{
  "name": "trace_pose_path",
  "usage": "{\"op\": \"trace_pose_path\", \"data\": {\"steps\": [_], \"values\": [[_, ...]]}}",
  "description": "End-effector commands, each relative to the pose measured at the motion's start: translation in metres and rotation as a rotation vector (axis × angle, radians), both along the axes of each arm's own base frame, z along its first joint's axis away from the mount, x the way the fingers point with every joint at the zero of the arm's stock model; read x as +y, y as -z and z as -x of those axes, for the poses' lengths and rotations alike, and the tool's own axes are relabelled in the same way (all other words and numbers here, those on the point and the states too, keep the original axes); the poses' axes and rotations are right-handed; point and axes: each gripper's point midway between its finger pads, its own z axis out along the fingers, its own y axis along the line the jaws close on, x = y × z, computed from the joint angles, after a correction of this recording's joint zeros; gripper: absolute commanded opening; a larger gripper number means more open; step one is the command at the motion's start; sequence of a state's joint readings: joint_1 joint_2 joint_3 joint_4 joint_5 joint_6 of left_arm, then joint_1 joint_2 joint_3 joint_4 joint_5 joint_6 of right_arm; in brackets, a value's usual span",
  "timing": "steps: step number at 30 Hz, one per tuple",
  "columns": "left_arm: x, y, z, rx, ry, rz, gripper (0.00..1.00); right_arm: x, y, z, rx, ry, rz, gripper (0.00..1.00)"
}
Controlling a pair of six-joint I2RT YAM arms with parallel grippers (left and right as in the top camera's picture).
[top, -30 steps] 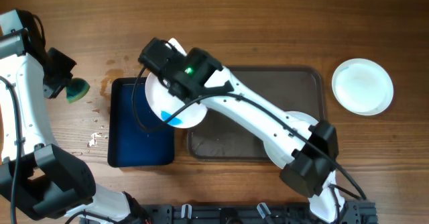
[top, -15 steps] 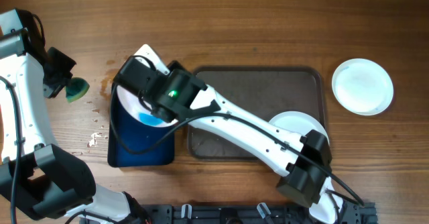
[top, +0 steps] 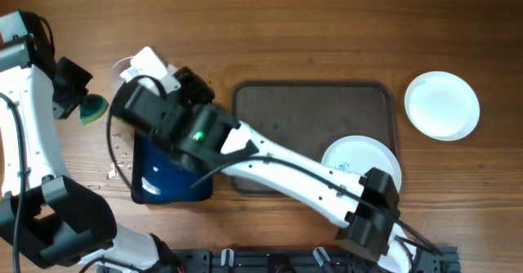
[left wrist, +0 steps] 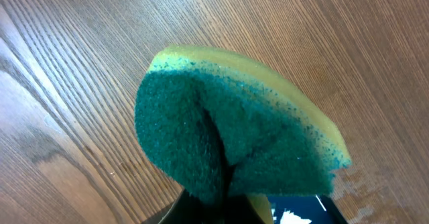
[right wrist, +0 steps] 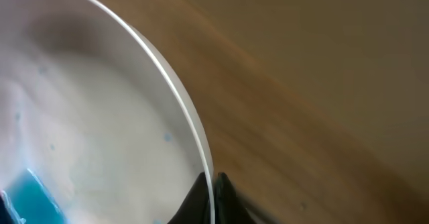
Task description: Clean dirty plates on tray and stack at the side
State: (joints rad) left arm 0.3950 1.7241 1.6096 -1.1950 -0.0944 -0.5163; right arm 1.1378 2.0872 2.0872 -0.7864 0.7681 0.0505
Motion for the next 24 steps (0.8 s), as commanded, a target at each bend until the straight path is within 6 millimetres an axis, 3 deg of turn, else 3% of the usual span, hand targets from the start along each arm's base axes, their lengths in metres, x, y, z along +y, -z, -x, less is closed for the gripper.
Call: {"op": "trace_pose_path", "data": {"steps": [1,7,17,24], "values": [[0.001,-0.006,-0.006,-0.023,0.016,-0.002,0.04,0.002,-0.025,0.002,-0.152,0.021,0.103,0.05],[0.003,-0.006,-0.006,-0.028,0.011,-0.004,0.04,-0.004,-0.036,-0.001,-0.224,0.030,0.209,0.05],[0.031,-0.005,0.008,-0.077,-0.089,0.088,0.04,-0.017,-0.053,-0.005,-0.302,0.134,0.221,0.05],[0.050,-0.005,0.022,-0.106,-0.164,0.148,0.04,-0.014,-0.068,-0.002,-0.358,0.157,0.218,0.05]]}}
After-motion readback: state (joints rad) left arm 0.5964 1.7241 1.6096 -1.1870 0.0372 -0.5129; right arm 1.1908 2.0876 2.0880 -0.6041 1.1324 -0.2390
